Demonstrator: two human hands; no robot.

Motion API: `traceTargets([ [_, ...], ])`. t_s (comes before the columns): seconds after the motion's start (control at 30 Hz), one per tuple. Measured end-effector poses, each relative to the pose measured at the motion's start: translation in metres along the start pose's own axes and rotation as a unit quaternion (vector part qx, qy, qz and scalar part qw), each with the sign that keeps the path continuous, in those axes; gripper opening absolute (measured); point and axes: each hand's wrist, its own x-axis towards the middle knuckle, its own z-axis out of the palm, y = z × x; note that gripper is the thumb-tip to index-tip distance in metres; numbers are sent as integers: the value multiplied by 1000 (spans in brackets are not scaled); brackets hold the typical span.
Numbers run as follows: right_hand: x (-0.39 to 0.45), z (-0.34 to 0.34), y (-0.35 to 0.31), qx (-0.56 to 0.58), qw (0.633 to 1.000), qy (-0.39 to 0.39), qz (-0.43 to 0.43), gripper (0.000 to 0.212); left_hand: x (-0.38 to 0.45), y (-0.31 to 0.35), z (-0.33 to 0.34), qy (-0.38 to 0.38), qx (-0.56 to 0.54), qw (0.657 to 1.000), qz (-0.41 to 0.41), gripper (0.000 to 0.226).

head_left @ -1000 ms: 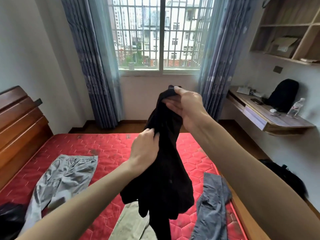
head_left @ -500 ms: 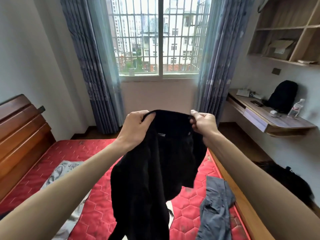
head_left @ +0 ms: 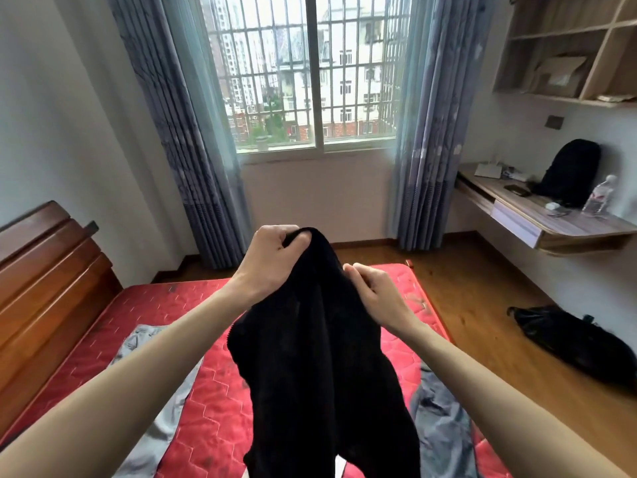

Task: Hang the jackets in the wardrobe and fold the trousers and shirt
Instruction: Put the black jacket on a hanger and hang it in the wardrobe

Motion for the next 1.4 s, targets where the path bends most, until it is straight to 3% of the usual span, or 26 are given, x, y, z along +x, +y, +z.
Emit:
traceTargets([
  [0.13,7,-26,-5,93,989,3,114,50,-2,-21,-19,-77,6,996,-50,42],
  [0.23,20,-63,-13,193,928,-130,289,32,-10,-34,-26,-143,27,986,-83,33],
  [0.3,25,-86,-20,165,904,-207,337,26,-14,-42,-25,-162,13,981,-106,25],
  [0.4,31,-103,-31,140,898,-246,337,36,-16,-43,-19,-195,54,975,-94,24],
  [0.53,37,-115,-44,116,912,-261,295,28,-23,-30,-12,-182,20,979,-90,52],
  [0.6,38,-123,-48,54,924,-257,277,20,-31,-26,-13,-169,111,979,11,59],
  [0.63,38,-128,-49,6,929,-256,266,17,-33,-26,-13,-169,223,955,97,59],
  [0.67,37,-131,-50,-51,931,-259,253,16,-34,-25,-11,-172,340,907,180,59],
  [0.7,37,-135,-51,-110,927,-267,238,17,-32,-25,-8,-173,415,860,240,58],
  [0.73,37,-139,-53,-159,921,-277,223,19,-28,-24,-6,-180,446,836,263,56],
  [0.8,33,-144,-55,-218,914,-285,188,30,-19,-21,-2,-197,447,836,251,53],
  [0.9,16,-147,-49,-287,916,-265,91,57,-10,-18,-3,-194,358,889,209,54],
  [1.03,-5,-149,-25,-431,852,-284,-83,46,-7,-11,2,-205,314,912,166,47],
  [1.17,-7,-149,7,-461,841,-281,-24,41,-3,0,15,-206,321,912,150,34],
  [1.3,-18,-126,45,-259,924,-258,109,31,-8,-1,34,-214,341,910,104,29],
  [1.4,-32,-112,59,-144,956,-202,154,30,-11,-13,36,-233,362,900,69,32],
])
